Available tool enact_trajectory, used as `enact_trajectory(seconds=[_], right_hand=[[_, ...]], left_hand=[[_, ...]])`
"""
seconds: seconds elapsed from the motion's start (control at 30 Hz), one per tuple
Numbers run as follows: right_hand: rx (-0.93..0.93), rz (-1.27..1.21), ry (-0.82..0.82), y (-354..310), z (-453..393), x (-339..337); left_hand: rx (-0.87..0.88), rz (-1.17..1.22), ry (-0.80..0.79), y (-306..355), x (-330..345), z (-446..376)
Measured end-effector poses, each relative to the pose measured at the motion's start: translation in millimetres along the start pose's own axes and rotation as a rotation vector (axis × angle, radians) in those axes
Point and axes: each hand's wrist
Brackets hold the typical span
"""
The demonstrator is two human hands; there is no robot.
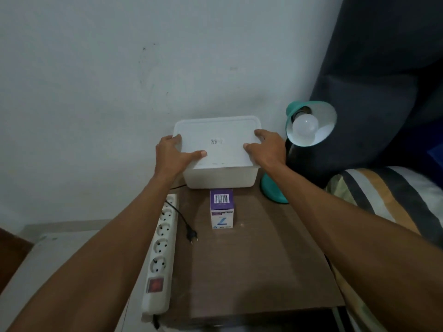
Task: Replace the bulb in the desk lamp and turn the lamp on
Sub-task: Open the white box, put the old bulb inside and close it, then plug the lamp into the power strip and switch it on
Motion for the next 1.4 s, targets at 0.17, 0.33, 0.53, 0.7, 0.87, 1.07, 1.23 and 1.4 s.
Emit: enact_trajectory(seconds=[0.17, 0.33, 0.53, 0.7, 0.87, 1.07, 1.23, 1.4], right_hand=[[-0.001, 0.050, -0.030, 9, -29, 12], [-0.022, 0.161, 0.002, 13, -40, 19], [-0.020, 0.187, -0.030, 20, -45, 26], [0.023, 0.256, -0.086, 21, -47, 27], [-0.038, 0.445, 0.056, 1, -36, 24], [-0.308, 0.261, 0.106, -55, 13, 53], [-0.358, 0.227, -0.117, -83, 89, 105], [-0.148, 0.335, -0.304, -51, 151, 151]], left_hand=[[-0.016, -0.012, -0.052, -7, 15, -34], [-0.033, -0.032, -0.058, -11, 24, -50], [-0.050, -0.035, -0.078, -21, 29, -51], [-0.026, -0.063, -0.109, -23, 29, -51], [0.022, -0.082, -0.162, -22, 12, -36], [0.087, 0.004, -0.032, -67, -12, 21], [-0.008, -0.052, -0.111, -118, -26, 77], [-0.014, 0.043, -0.282, -151, -28, 141]])
Point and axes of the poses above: each hand's wrist, its own z-axis away from the middle knuckle, its own x-axis out of the palm, y = z × x, and after that the axes turned 3 degrees about -y, right-handed
